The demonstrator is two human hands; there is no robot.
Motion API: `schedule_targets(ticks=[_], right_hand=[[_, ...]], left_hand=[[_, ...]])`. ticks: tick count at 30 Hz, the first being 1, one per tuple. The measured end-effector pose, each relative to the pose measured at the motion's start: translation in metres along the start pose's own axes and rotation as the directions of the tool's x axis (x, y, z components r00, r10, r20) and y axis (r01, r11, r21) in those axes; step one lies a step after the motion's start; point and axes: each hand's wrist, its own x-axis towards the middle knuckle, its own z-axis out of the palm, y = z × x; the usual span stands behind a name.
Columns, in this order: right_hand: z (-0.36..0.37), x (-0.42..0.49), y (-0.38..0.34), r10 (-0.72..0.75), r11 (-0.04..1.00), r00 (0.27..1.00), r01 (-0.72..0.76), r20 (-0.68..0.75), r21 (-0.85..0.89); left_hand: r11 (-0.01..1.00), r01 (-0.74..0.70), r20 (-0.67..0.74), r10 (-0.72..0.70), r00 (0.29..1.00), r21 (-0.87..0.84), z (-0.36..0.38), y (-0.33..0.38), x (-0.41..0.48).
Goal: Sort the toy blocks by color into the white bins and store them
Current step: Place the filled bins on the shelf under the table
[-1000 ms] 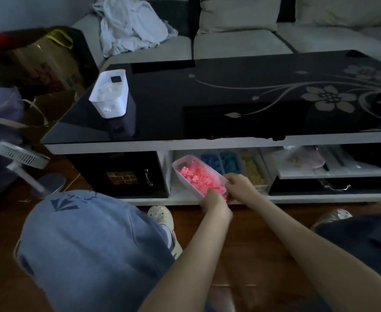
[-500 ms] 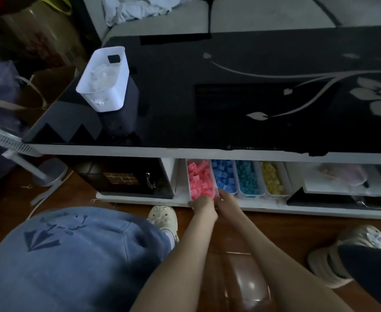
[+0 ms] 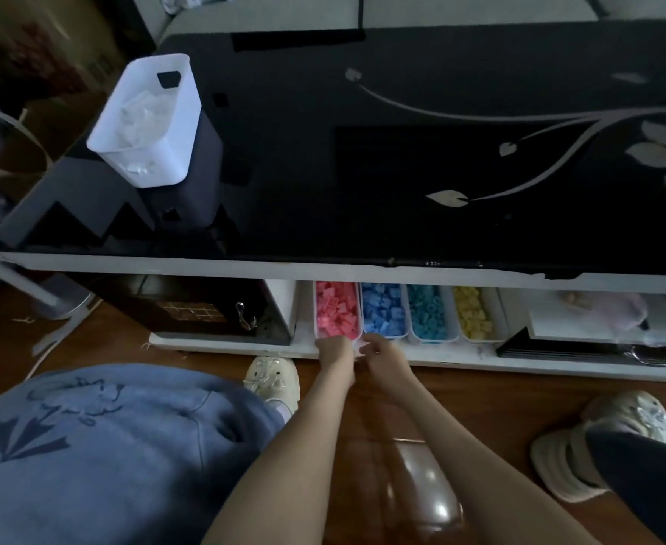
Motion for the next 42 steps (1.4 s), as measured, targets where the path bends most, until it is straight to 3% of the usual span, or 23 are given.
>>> schedule_targets(ticks=[4,7,12,14,17,19,22,26,32,35,38,42], right_hand=[[-0.007,-0.022,-0.026,-0.166,0.982,0.983,0.157,-0.079,-0.104],[-0.022,-0.045,-0.054,-0.357,0.924,0.931,0.340,-0.078,-0.174],[-0.045,-0.086,-0.092,-0.651,0.757,0.736,0.616,-0.185,-0.218],[-0.051,-0.103,-0.102,-0.736,0.677,0.648,0.705,-0.198,-0.209],[-0.059,-0.124,-0.121,-0.839,0.542,0.510,0.814,-0.187,-0.211],[-0.060,-0.129,-0.140,-0.857,0.512,0.483,0.838,-0.180,-0.188],[-0.054,-0.124,-0.178,-0.837,0.546,0.524,0.819,-0.155,-0.179],[-0.034,-0.104,-0.235,-0.758,0.644,0.651,0.736,-0.040,-0.209],[0.019,-0.074,-0.303,-0.722,0.570,0.647,0.758,0.247,-0.319],[0.042,-0.058,-0.325,-0.624,0.580,0.705,0.707,0.337,-0.405],[0.054,-0.049,-0.334,-0.568,0.593,0.767,0.633,0.299,-0.498],[0.047,-0.052,-0.336,-0.643,0.579,0.735,0.651,0.216,-0.492]], left_hand=[[0.997,-0.041,0.102,0.034,0.994,0.070,-0.004,0.017,-0.029],[0.933,-0.275,0.244,0.218,0.945,0.233,-0.012,0.035,-0.054],[0.770,-0.543,0.336,0.441,0.832,0.335,-0.039,0.067,-0.104],[0.715,-0.598,0.383,0.470,0.795,0.362,-0.056,0.075,-0.127],[0.564,-0.736,0.486,0.557,0.674,0.375,-0.087,0.084,-0.155],[0.452,-0.802,0.481,0.643,0.596,0.390,-0.104,0.100,-0.165],[0.375,-0.809,0.383,0.738,0.556,0.452,-0.122,0.128,-0.158],[0.386,-0.751,0.210,0.801,0.561,0.535,-0.152,0.156,-0.138],[0.450,-0.612,-0.001,0.807,0.591,0.650,-0.192,0.174,-0.113],[0.460,-0.575,-0.023,0.793,0.608,0.676,-0.207,0.174,-0.109],[0.427,-0.591,-0.006,0.813,0.582,0.684,-0.218,0.174,-0.108],[0.376,-0.599,0.030,0.830,0.557,0.707,-0.226,0.176,-0.102]])
